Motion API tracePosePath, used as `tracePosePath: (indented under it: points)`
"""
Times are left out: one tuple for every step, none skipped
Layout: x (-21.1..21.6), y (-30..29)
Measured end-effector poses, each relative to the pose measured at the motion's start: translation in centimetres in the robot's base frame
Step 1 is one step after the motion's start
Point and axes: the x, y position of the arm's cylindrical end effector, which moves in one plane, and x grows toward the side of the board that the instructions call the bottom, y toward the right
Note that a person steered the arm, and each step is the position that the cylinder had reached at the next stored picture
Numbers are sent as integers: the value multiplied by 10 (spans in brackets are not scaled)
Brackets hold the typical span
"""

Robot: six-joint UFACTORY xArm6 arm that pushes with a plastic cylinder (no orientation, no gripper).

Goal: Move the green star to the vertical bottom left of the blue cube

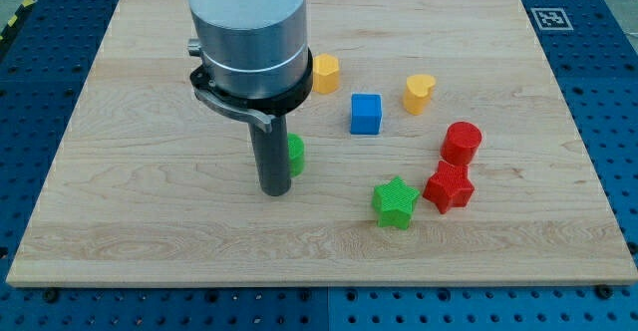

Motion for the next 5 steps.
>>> tracePosePath:
  points:
    - [-6,2]
    - [-9,2]
    - [17,3]
    - [56,26]
    - [69,111]
